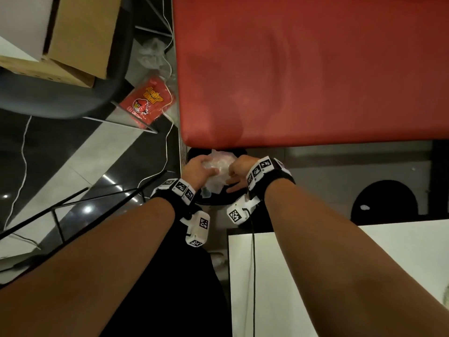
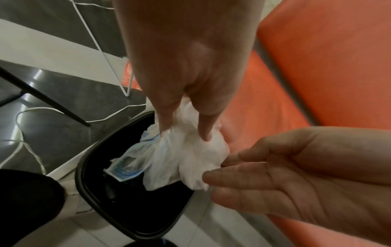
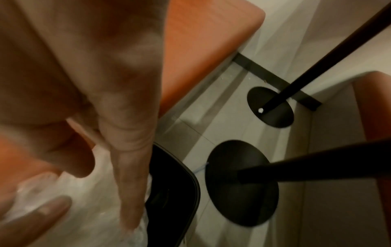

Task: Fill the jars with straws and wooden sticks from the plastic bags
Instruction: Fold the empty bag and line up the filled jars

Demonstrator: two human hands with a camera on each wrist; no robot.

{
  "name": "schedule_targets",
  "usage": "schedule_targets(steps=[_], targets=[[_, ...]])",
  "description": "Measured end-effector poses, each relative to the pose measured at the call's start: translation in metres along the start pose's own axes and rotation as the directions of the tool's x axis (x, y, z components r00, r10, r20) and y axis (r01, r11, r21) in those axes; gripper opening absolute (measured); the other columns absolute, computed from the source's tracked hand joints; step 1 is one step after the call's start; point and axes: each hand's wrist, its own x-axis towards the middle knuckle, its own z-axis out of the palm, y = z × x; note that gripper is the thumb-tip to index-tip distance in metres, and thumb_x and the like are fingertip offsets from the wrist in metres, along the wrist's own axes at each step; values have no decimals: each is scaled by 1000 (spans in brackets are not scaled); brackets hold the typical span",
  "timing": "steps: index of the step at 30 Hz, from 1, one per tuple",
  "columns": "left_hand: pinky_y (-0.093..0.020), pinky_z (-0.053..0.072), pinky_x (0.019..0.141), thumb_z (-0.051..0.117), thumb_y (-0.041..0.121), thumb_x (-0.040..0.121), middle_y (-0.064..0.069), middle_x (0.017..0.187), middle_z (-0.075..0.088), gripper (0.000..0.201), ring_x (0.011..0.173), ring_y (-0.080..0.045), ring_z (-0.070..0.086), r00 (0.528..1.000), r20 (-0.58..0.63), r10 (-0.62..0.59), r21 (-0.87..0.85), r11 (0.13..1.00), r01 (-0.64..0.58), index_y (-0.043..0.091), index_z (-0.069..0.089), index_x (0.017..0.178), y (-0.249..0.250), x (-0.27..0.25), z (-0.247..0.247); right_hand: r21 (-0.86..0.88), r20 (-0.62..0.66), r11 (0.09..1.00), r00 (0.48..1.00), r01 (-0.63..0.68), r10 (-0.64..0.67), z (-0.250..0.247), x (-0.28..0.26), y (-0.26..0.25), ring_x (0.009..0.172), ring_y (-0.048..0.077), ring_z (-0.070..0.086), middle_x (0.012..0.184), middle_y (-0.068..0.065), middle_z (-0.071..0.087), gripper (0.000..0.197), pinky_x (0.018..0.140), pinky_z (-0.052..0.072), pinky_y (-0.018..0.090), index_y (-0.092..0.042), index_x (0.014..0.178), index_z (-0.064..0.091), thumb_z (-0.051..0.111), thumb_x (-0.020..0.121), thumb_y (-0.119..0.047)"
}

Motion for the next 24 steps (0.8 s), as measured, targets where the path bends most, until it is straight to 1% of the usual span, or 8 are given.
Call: schedule_targets(steps=[4, 5, 9, 12, 14, 15, 20, 24], targets=[[-41, 43, 104, 68, 8, 88, -13, 136, 53, 54, 123, -29, 53, 986, 169, -1, 37, 999, -6, 10, 50, 138, -9, 16, 7, 78, 6, 993, 996, -92, 92, 0, 13, 14, 118, 48, 56, 114, 20, 48, 36, 52, 56, 60, -6, 137, 49, 45, 102, -9], [-43, 42, 106, 66, 4, 88, -15, 137, 53, 55, 125, -31, 52, 980, 199, -19, 29, 999, 13, 9, 48, 140, -10, 18, 7, 87, 10, 993, 997, -82, 82, -1, 13, 17, 116, 46, 57, 118, 21, 48, 36, 53, 57, 58, -6, 137, 49, 46, 102, -11], [-40, 44, 105, 60, -2, 89, -20, 128, 60, 43, 119, -35, 56, 989, 129, -65, 79, 995, 55, 2, 56, 132, -6, 14, -1, 312, 10, 950, 1000, -24, 21, -7, 7, 22, 91, 39, 63, 111, 21, 62, 20, 93, 52, 64, 3, 118, 55, 47, 102, -8], [-18, 50, 74, 58, 2, 92, -15, 112, 66, 33, 96, -26, 64, 981, 187, -45, 91, 995, 29, 1, 60, 125, 27, -4, -11, 491, -15, 866, 995, 94, -100, -18, -30, 7, 115, 41, 57, 120, 18, 56, 18, 87, 54, 59, -2, 119, 54, 48, 103, -9], [-12, 45, 49, 56, 6, 95, -6, 87, 65, 26, 69, -15, 58, 962, 272, 14, 84, 996, -38, 5, 63, 120, 66, -22, -14, 568, -93, 793, 974, 221, -205, -31, -68, 2, 108, 37, 57, 114, 14, 56, 13, 74, 57, 52, -8, 114, 57, 50, 103, -10], [-14, 44, 47, 55, 8, 96, -3, 79, 62, 24, 63, -12, 54, 949, 310, 62, 87, 992, -93, 7, 64, 118, 91, -33, -15, 600, -134, 748, 957, 284, -255, -38, -90, 3, 101, 34, 59, 109, 13, 57, 15, 70, 58, 49, -10, 115, 58, 50, 102, -10], [-20, 44, 75, 59, 14, 96, -6, 104, 69, 21, 84, -9, 56, 770, 507, 388, 177, 827, -534, 10, 66, 116, 216, -118, 12, 668, -409, 479, 819, 569, -402, -81, -218, 62, 85, 27, 70, 101, 13, 69, 18, 78, 60, 40, -15, 112, 63, 53, 99, -6], [-8, 46, 62, 59, 22, 96, 11, 96, 69, 17, 83, -6, 61, 556, 727, 402, 200, 651, -732, 24, 67, 111, 281, -212, 66, 534, -691, 359, 640, 765, -336, -102, -318, 166, 88, 23, 70, 102, 12, 74, 22, 75, 59, 33, -13, 114, 67, 55, 96, -7]])
